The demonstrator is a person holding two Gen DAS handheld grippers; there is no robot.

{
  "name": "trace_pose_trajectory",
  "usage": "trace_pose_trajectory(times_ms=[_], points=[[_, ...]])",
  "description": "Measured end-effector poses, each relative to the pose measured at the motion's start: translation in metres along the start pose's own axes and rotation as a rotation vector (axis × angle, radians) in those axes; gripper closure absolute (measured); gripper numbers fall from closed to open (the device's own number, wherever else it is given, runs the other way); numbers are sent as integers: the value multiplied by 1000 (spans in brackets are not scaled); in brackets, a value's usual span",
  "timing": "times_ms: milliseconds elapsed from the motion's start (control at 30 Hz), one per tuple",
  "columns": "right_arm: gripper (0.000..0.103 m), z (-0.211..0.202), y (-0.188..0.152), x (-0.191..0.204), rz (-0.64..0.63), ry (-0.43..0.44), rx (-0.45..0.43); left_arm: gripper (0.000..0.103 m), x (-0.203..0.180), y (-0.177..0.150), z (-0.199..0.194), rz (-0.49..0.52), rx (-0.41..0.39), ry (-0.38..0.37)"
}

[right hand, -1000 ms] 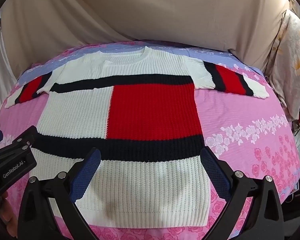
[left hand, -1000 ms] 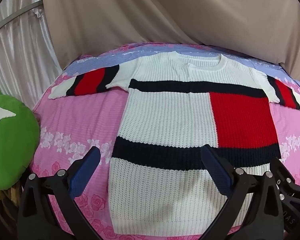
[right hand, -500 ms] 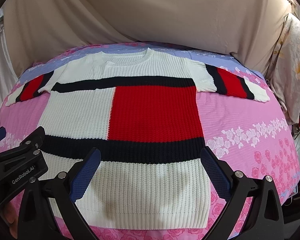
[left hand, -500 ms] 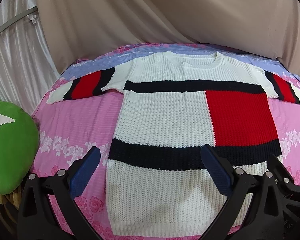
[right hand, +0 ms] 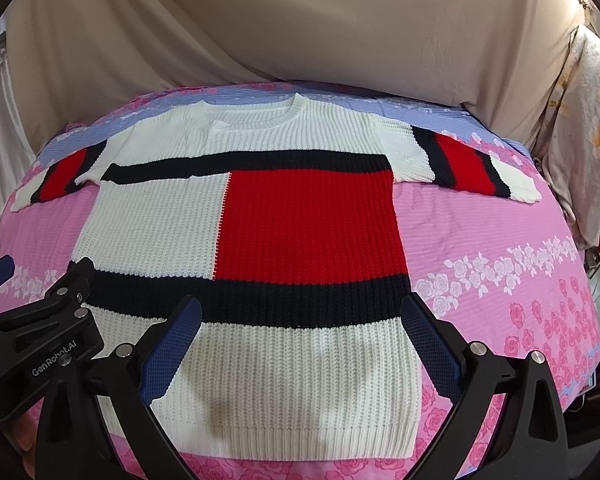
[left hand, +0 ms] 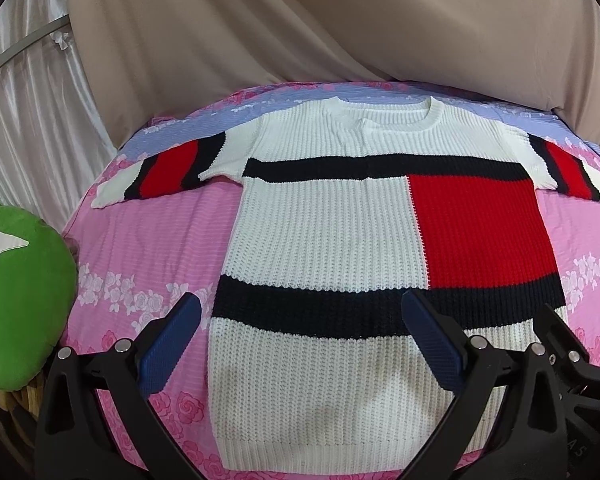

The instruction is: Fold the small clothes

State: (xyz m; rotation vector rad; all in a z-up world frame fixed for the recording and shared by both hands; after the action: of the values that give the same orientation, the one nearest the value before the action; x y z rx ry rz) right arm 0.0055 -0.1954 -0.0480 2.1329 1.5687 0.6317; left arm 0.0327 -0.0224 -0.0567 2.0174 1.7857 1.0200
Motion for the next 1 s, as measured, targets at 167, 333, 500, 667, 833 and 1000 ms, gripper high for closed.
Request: trace_pose_trajectory(times_ms=[167, 333, 500, 667, 833, 1000], points=[[5, 1, -1, -2, 3, 2, 6, 5, -2, 0, 0, 3, 4, 1], [5, 0, -2, -4, 6, 3, 8, 5, -3, -1, 0, 3, 5, 1], [5, 0, -3, -4, 6, 3, 7, 6, -3, 0, 0, 1, 5, 1], [5, 0, -2, -4, 7, 4, 8, 6, -4, -2, -1, 2, 5, 1], [5, 0, -3, -5, 6, 5, 9, 6, -4, -2, -1, 3, 6, 1], [5, 1, -2, -5, 6, 4, 8, 6, -5, -3, -2, 1, 5, 1]])
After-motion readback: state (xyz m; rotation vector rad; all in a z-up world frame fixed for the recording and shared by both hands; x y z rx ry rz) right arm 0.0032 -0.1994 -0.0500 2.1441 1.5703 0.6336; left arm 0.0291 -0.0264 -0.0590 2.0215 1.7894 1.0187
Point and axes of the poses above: each gripper's, at about its wrist camera, not at the fingertips, and z roughly the way its jaws point, x to its left, y to its top, the point moved 5 cm from there along z, roughly the way its jaws point, and after that the axes turned 14 degrees about y, right-handed, at the moved point
